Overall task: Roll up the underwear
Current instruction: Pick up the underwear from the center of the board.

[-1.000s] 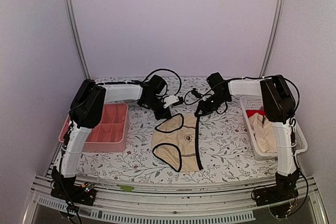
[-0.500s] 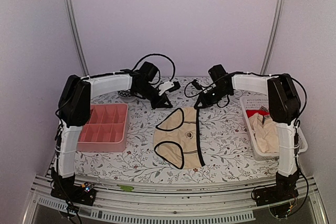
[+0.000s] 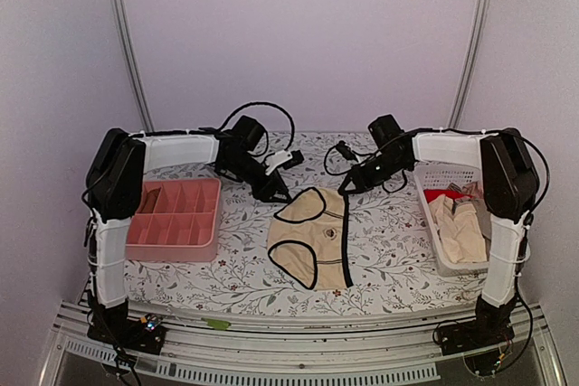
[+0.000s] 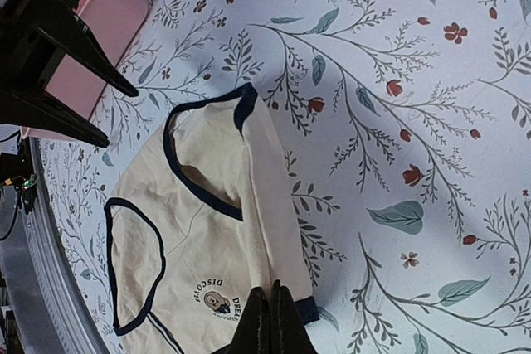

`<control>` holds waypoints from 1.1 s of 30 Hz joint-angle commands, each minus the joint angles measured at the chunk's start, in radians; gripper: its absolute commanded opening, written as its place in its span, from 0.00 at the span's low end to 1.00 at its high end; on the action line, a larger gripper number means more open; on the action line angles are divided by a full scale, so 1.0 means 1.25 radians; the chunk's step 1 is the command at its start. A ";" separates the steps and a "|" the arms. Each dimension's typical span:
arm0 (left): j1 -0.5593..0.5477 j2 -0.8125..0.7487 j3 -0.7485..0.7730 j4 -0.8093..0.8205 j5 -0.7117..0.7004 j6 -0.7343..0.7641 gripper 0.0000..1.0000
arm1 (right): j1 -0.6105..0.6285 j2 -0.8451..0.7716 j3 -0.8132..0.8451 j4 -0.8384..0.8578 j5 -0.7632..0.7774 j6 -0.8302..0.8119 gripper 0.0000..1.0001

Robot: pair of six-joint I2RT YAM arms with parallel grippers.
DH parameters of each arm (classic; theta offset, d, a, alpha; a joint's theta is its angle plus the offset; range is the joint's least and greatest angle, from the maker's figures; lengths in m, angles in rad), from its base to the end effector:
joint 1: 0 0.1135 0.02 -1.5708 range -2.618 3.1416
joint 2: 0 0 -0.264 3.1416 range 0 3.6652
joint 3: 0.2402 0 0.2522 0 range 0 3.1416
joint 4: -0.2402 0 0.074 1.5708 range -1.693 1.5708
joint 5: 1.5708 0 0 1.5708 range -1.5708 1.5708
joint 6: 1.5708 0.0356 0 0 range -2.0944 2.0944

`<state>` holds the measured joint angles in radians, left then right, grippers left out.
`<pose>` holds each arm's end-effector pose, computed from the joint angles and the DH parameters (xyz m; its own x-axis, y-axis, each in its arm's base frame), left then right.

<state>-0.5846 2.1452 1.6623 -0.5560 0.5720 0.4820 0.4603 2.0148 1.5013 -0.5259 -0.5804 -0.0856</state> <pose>0.3738 -0.2705 0.1849 -0.3156 0.6762 -0.6657 0.9472 0.2666 -0.1783 0.3755 0.2080 0.1944 -0.7165 -0.4350 -0.5453 -0.6842 0.5908 0.4277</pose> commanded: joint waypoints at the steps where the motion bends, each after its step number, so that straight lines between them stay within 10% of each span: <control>1: 0.010 0.050 0.036 0.031 0.009 -0.005 0.42 | 0.026 -0.029 -0.012 0.021 -0.023 -0.006 0.00; 24: 0.040 0.243 0.225 0.037 0.063 0.178 0.49 | 0.037 -0.057 -0.034 0.030 -0.022 -0.005 0.00; 33: 0.031 0.298 0.306 -0.008 0.066 0.204 0.34 | 0.037 -0.059 -0.009 0.016 -0.022 -0.011 0.00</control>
<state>-0.5404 2.4886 1.9907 -0.5266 0.6254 0.7082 0.5068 1.9778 1.4616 -0.5041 -0.5900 -0.0902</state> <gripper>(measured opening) 0.401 0.006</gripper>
